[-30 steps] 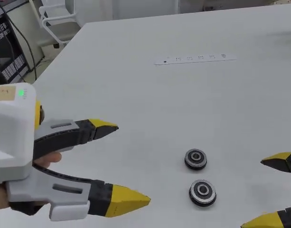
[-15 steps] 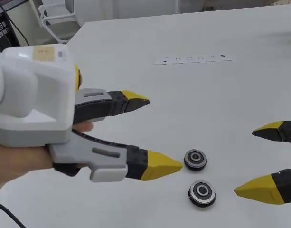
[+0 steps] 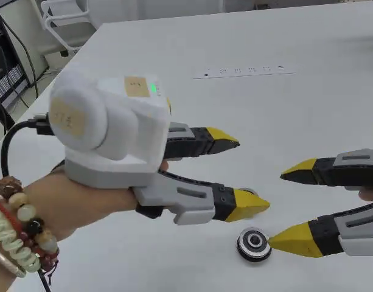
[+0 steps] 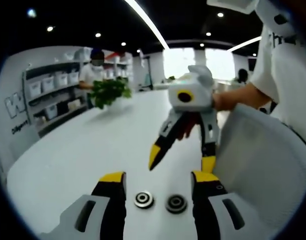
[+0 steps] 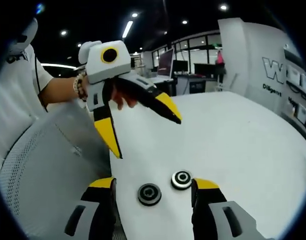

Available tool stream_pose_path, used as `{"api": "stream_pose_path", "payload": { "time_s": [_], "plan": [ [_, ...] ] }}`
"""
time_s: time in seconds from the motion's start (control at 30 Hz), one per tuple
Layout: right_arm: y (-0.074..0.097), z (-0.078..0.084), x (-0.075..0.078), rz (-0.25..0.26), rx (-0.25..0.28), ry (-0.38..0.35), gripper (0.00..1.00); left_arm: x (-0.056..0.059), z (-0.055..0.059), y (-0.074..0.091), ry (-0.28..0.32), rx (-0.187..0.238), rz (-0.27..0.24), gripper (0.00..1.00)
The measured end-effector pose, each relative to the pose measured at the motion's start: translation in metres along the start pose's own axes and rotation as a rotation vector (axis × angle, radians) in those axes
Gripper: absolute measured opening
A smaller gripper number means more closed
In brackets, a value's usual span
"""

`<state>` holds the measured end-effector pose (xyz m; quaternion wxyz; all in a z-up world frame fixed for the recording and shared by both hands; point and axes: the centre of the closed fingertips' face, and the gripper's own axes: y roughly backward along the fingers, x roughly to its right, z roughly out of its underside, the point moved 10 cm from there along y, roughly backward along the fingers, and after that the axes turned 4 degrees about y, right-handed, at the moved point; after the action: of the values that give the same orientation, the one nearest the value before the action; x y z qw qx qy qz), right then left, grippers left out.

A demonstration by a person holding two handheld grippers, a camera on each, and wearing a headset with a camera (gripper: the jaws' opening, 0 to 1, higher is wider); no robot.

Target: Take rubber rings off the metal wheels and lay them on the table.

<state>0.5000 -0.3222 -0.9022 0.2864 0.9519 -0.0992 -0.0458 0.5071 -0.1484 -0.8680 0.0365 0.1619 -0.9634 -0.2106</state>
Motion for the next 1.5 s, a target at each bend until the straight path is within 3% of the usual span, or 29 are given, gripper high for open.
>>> {"api": "stream_pose_path", "payload": {
  "time_s": [0.13, 0.33, 0.43, 0.5, 0.67, 0.9, 1.2, 1.5],
  "plan": [
    [-0.01, 0.01, -0.004, -0.035, -0.068, 0.029, 0.54, -0.003, 0.01, -0.011, 0.039, 0.003, 0.02, 0.52],
    [-0.022, 0.02, -0.008, -0.058, -0.1, 0.018, 0.49, -0.004, 0.03, -0.022, 0.057, -0.019, 0.0, 0.48],
    [-0.025, 0.025, -0.005, -0.042, -0.088, -0.033, 0.44, -0.001, 0.04, -0.025, 0.103, -0.01, -0.009, 0.46],
    [-0.026, 0.03, -0.003, -0.037, -0.106, -0.08, 0.41, 0.001, 0.044, -0.027, 0.122, -0.018, -0.008, 0.43],
    [-0.033, 0.038, -0.007, -0.048, -0.154, -0.055, 0.39, 0.006, 0.048, -0.031, 0.123, -0.021, 0.016, 0.38],
    [-0.033, 0.042, -0.006, -0.034, -0.174, -0.037, 0.35, 0.012, 0.062, -0.04, 0.104, -0.053, 0.015, 0.23],
    [-0.031, 0.043, -0.003, -0.022, -0.156, -0.062, 0.27, 0.017, 0.075, -0.045, 0.081, -0.134, 0.057, 0.23],
    [-0.032, 0.043, -0.003, -0.026, -0.155, -0.052, 0.23, 0.018, 0.073, -0.043, 0.04, -0.134, 0.057, 0.17]
  ]
}}
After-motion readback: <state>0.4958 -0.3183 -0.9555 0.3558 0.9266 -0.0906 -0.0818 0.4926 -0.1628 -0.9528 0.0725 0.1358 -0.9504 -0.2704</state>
